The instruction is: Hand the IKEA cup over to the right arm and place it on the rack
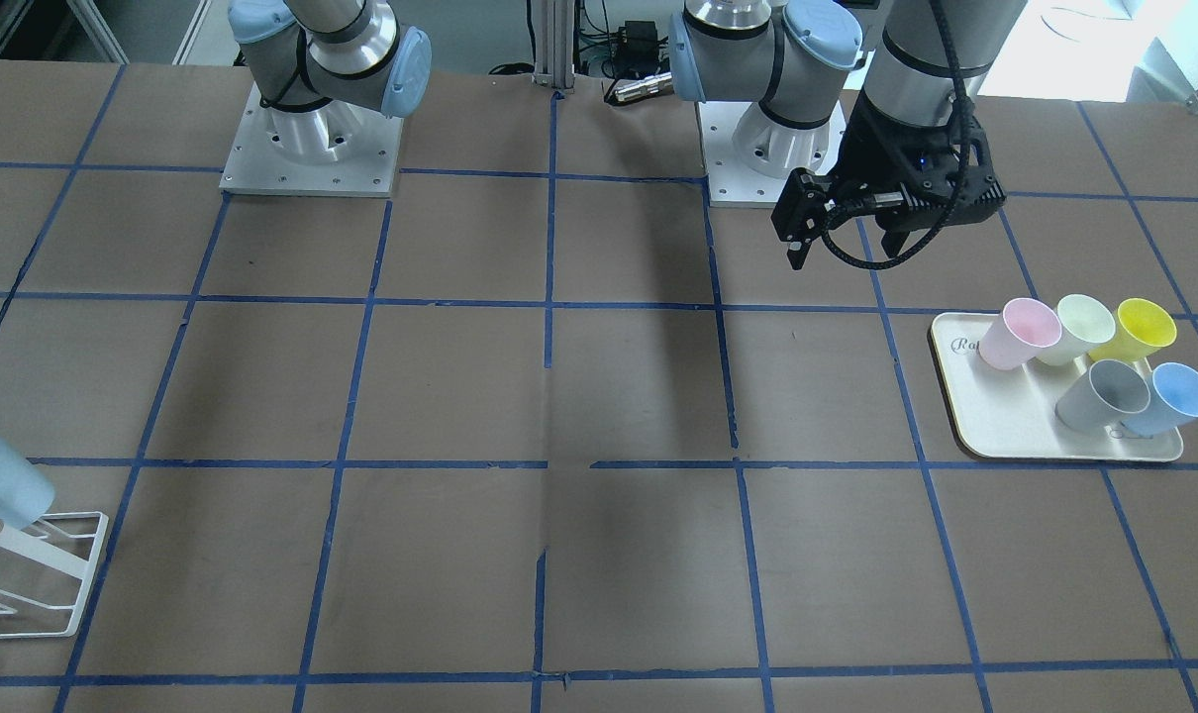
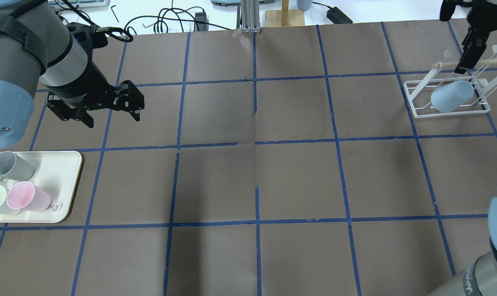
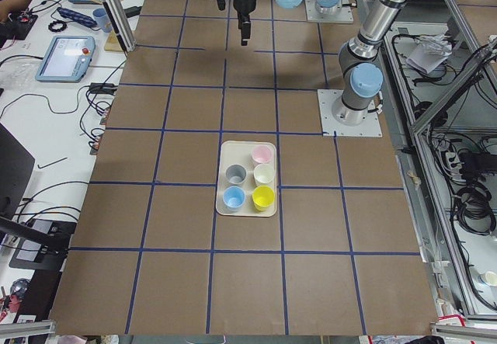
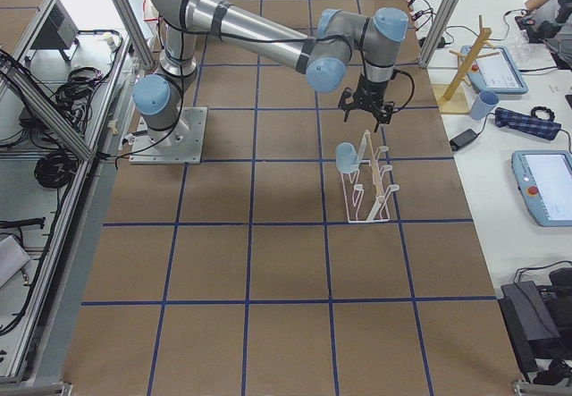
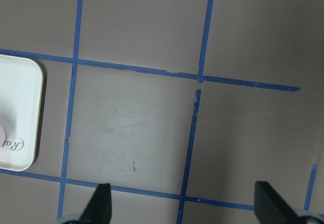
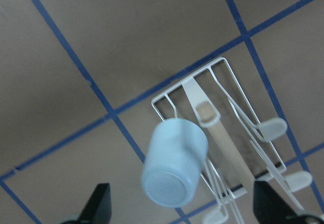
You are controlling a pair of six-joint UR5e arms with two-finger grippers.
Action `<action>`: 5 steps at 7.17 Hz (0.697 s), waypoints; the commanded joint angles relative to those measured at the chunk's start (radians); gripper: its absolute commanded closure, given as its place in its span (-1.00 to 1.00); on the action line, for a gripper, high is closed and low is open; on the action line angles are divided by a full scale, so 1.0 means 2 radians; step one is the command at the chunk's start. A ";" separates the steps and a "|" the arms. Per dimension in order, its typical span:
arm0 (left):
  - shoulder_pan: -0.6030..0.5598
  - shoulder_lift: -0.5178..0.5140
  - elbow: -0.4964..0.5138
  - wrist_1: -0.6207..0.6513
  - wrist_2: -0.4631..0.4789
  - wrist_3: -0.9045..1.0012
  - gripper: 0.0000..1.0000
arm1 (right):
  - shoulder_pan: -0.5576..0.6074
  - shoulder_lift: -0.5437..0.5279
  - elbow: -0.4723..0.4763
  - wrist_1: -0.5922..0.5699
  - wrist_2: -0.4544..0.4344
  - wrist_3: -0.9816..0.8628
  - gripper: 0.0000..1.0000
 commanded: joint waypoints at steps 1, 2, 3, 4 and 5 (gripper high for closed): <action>0.000 0.002 0.000 0.000 -0.001 0.001 -1.00 | 0.052 -0.074 0.002 0.105 0.095 0.104 -1.00; 0.002 0.001 0.000 -0.002 -0.002 0.009 -1.00 | 0.073 -0.086 0.005 0.122 0.207 0.160 -1.00; 0.003 0.001 0.001 -0.003 -0.018 0.013 -1.00 | 0.078 -0.093 0.005 0.125 0.329 0.230 -1.00; 0.004 0.001 0.001 -0.005 -0.019 0.013 -1.00 | 0.086 -0.102 0.005 0.143 0.389 0.284 -1.00; 0.004 0.003 0.001 -0.007 -0.021 0.013 -1.00 | 0.097 -0.127 0.009 0.154 0.335 0.356 -1.00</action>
